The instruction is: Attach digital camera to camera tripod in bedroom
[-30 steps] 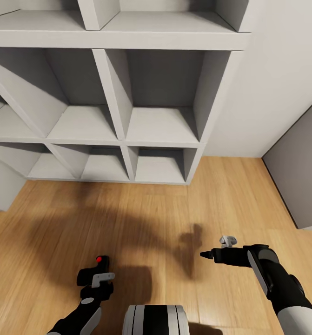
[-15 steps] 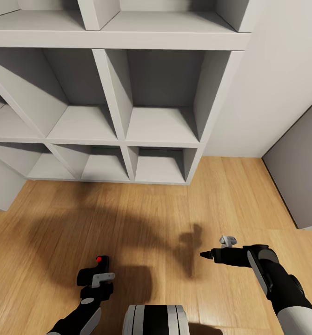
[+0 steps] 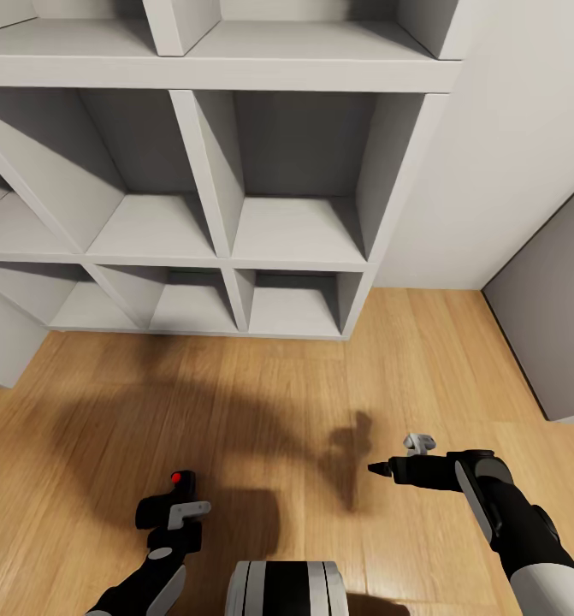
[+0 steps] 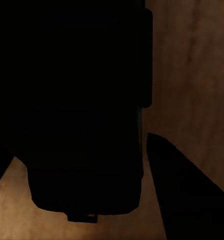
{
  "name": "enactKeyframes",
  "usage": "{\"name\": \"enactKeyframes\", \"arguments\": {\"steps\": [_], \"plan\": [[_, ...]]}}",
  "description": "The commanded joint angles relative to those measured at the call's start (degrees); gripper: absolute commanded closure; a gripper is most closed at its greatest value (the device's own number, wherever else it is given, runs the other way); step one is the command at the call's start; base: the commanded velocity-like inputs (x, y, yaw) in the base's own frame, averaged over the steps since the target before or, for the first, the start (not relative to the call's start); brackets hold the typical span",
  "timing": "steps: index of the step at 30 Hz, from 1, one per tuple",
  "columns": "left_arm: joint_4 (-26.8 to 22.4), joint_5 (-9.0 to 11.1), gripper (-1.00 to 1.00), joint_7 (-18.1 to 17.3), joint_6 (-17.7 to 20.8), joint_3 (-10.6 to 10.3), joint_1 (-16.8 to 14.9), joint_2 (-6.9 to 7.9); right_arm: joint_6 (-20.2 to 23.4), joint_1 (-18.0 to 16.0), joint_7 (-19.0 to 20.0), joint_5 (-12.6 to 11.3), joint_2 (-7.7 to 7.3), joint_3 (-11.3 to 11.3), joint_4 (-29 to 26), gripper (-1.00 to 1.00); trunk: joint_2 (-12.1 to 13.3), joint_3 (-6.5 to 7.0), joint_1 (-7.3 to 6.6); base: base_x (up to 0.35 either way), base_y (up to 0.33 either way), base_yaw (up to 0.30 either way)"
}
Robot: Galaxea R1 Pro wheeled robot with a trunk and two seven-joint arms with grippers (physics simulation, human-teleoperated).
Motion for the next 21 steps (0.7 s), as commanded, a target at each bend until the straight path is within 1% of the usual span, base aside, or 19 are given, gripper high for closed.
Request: {"name": "enactKeyframes", "arguments": {"steps": [1, 4, 7, 9, 11, 12, 14, 15, 16, 18, 21], "plan": [[-0.1, 0.4, 1.00, 0.4, -0.1, -0.5, 0.0, 0.06, 0.3, 0.0, 0.3, 0.1, 0.01, -0.1, 0.0, -1.00, 0.0, -0.03, -0.01, 0.000, 0.000, 0.000], [-0.1, 0.4, 1.00, 0.4, -0.1, -0.5, 0.0, 0.09, 0.3, 0.0, 0.3, 0.1, 0.01, -0.1, 0.0, -1.00, 0.0, -0.03, -0.01, 0.000, 0.000, 0.000], [-1.2, 0.3, 1.00, 0.7, -0.1, -0.5, 0.0, 0.03, 0.3, 0.0, 0.3, 0.1, 0.01, -0.1, 0.0, -1.00, 0.0, -0.03, -0.01, 0.000, 0.000, 0.000], [-2.6, 0.1, 1.00, 1.1, 0.0, -0.4, 0.0, -0.02, 0.3, 0.0, 0.3, 0.1, 0.01, -0.1, 0.0, -1.00, 0.0, -0.03, -0.01, 0.000, 0.000, 0.000], [-5.9, 0.0, 1.00, 1.3, 0.6, -0.3, 0.0, -0.05, 0.3, 0.0, 0.3, 0.1, 0.01, -0.1, 0.0, -1.00, 0.0, -0.03, -0.01, 0.000, 0.000, 0.000], [-17.2, 0.3, 1.00, 1.5, 4.5, -0.4, 0.0, -0.02, 0.3, 0.0, 0.3, 0.1, -0.05, -0.2, 0.0, -1.00, 0.0, -0.03, -0.01, 0.000, 0.000, 0.000], [-20.8, 0.4, 1.00, 1.5, 7.6, -0.5, 0.0, -0.01, 0.3, 0.0, 0.3, 0.1, -0.06, -0.2, 0.0, -1.00, 0.0, -0.03, -0.01, 0.000, 0.000, 0.000], [-24.1, 0.5, 1.00, 1.4, 11.4, -0.5, 0.0, -0.02, 0.3, 0.0, 0.3, 0.1, -0.06, -0.2, 0.0, -1.00, 0.0, -0.03, -0.01, 0.000, 0.000, 0.000], [-43.1, 1.3, 1.00, 1.4, 30.0, -0.6, 0.0, -5.47, 0.5, 0.0, 0.5, 0.3, -0.07, -0.2, 0.0, -1.00, 0.0, -0.03, -0.01, 0.000, 0.000, 0.000], [-43.6, 1.3, 1.00, 1.4, 30.6, -0.7, 0.0, -6.32, 0.5, 0.0, 0.5, 0.3, -0.07, -0.2, 0.0, -1.00, 0.0, -0.03, -0.01, 0.000, 0.000, 0.000], [-44.1, 1.4, 1.00, 1.4, 31.0, -0.7, 0.0, -7.01, 0.5, 0.0, 0.5, 0.3, -0.07, -0.2, 0.0, -1.00, 0.0, -0.03, -0.01, 0.000, 0.000, 0.000]]}}
